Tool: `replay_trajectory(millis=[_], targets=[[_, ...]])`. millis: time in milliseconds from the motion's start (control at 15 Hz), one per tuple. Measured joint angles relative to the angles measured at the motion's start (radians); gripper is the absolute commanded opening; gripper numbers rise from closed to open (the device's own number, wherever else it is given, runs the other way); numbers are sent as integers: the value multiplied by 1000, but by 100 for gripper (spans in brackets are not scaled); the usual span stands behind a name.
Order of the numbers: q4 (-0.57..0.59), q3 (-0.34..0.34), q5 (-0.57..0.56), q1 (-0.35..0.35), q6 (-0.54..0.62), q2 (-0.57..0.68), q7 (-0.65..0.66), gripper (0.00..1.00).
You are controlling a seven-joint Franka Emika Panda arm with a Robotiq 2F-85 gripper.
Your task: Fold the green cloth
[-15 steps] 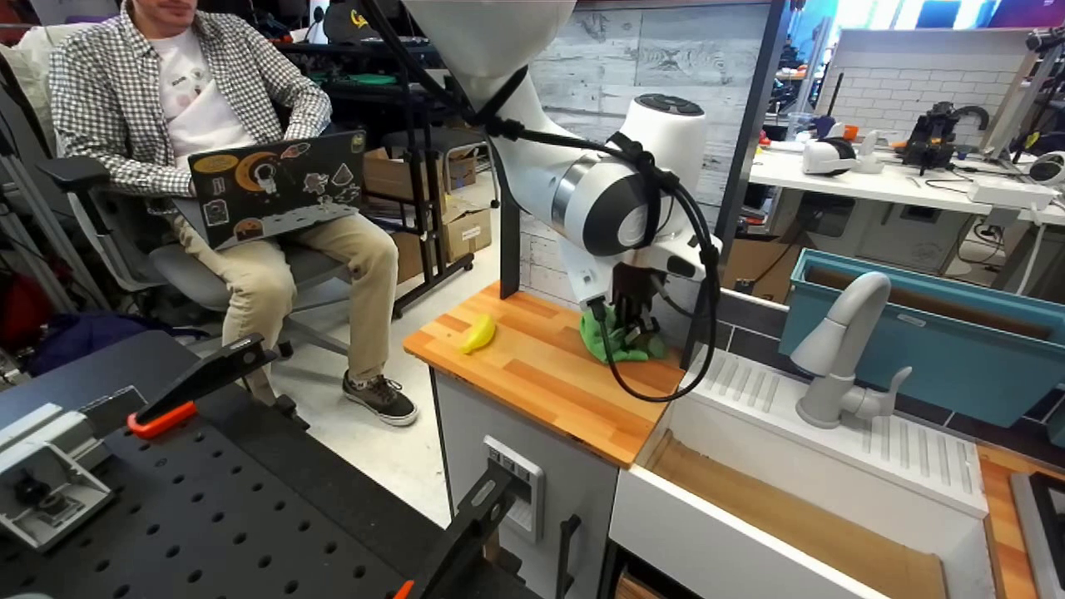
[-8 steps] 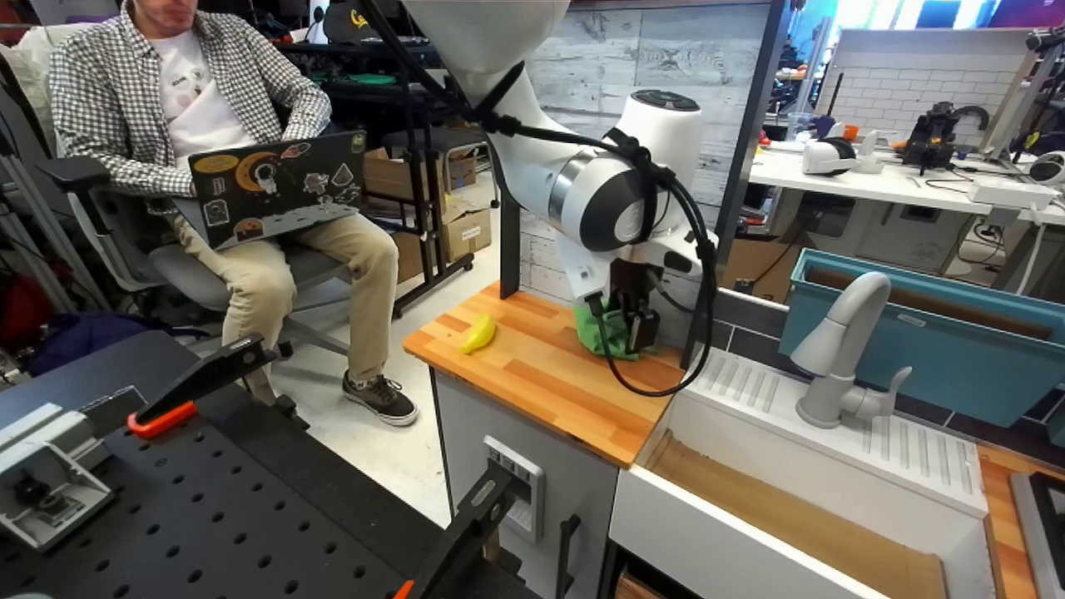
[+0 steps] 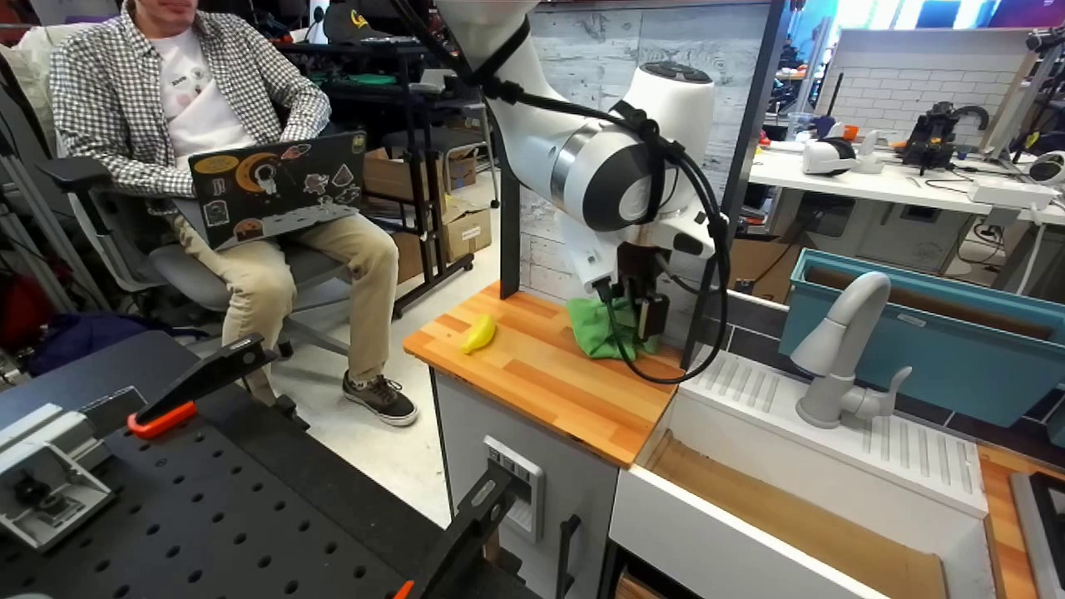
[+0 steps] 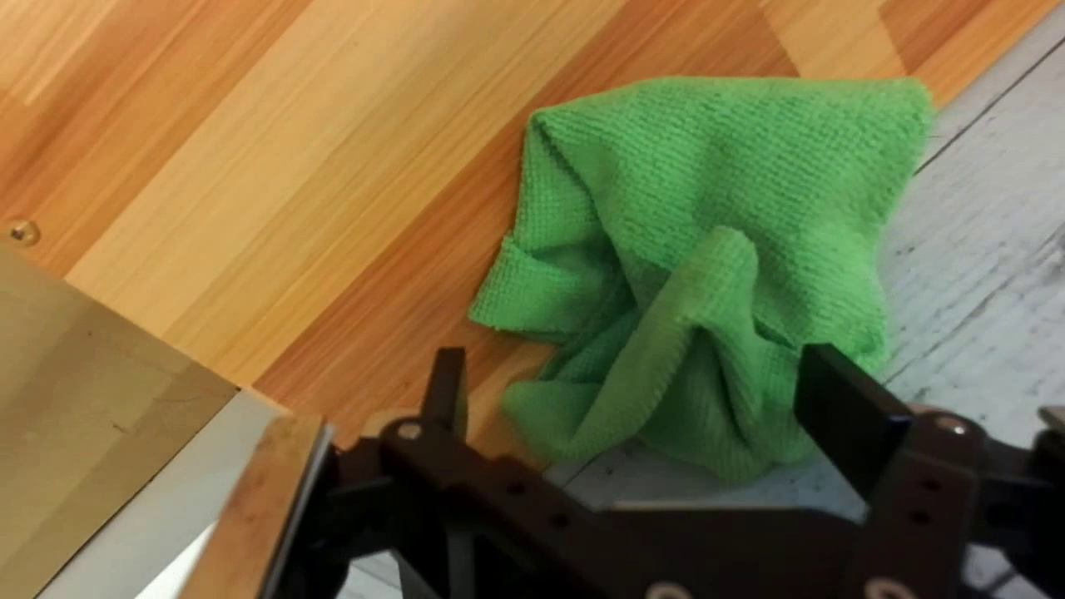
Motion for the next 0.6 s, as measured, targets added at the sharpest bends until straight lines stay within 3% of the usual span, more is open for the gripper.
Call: replay_trajectory(millis=[400,600], targets=[[-247,72,4,-86,70,-191,-137,100],[-262,72,4,-92,68,-204,-142,100]])
